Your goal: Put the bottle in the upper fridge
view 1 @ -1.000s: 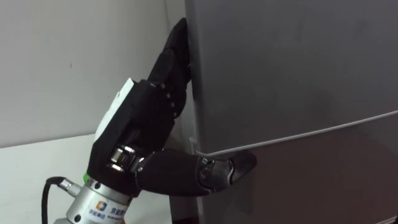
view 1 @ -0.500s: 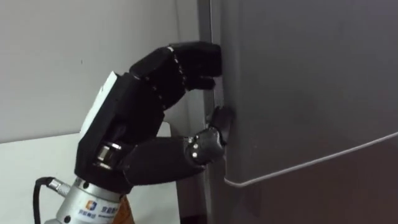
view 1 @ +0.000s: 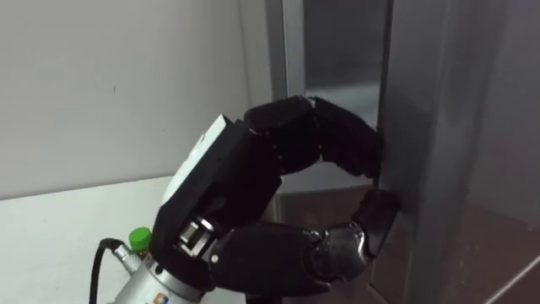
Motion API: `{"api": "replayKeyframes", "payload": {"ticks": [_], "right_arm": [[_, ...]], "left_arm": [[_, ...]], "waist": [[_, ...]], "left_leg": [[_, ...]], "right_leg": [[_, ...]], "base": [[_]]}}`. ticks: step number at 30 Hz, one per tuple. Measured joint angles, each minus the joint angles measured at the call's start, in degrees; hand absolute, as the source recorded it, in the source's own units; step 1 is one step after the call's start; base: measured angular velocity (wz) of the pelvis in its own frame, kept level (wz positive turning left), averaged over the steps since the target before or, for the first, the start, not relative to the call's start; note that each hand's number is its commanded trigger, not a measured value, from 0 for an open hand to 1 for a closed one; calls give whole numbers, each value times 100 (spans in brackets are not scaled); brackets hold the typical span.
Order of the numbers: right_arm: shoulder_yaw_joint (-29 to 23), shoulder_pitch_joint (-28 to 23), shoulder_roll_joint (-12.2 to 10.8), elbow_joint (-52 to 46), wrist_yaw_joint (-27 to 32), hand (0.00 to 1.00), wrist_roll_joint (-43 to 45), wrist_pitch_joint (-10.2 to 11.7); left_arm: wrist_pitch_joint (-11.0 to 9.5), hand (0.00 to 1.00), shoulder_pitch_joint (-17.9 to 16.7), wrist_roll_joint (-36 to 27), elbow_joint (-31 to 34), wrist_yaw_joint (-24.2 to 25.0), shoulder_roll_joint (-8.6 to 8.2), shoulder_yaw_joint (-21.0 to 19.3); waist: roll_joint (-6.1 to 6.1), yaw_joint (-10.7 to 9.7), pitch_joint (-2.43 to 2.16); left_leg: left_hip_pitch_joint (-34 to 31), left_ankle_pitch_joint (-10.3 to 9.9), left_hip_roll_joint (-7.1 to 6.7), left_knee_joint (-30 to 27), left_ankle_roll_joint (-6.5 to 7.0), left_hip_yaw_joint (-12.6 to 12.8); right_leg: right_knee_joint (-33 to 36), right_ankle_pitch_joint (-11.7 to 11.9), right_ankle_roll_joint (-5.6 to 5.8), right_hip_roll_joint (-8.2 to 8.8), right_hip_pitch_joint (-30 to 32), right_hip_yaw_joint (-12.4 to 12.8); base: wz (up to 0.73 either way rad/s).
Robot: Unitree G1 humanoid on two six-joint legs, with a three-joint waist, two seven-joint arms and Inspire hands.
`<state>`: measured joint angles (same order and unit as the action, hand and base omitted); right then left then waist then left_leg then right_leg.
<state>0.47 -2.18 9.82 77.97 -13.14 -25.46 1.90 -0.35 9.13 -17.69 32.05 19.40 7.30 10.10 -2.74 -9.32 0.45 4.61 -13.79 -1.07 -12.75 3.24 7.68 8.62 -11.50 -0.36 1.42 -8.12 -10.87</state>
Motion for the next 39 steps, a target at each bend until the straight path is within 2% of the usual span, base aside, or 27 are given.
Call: {"api": "replayKeyframes", "payload": {"ticks": [15,20,30,39], "right_arm": [[85,-1,-2,-46,-5,0,-2,9],[163,-13,8,-73,55,0,-24,78],[38,-126,22,-263,102,0,-80,121],[33,-168,50,-228,103,0,-495,175]], "left_arm": [[-57,0,0,-40,0,-9,21,144],[-126,0,1,-43,-3,-45,40,168],[-173,0,1,-91,-88,-14,52,259],[-220,0,17,-99,-144,105,21,718]], "waist": [[3,10,-4],[-32,17,-3],[-112,-215,22],[-138,-518,22]], "left_leg": [[-4,-1,-5,6,3,10],[-6,-10,27,2,13,121],[95,-39,100,51,55,458],[208,-41,167,119,55,823]], "right_leg": [[-6,-1,4,0,21,9],[16,25,7,-46,70,113],[111,121,25,-47,137,180],[120,197,13,-87,219,524]], "base": [[0],[-11],[-16],[-22]]}}
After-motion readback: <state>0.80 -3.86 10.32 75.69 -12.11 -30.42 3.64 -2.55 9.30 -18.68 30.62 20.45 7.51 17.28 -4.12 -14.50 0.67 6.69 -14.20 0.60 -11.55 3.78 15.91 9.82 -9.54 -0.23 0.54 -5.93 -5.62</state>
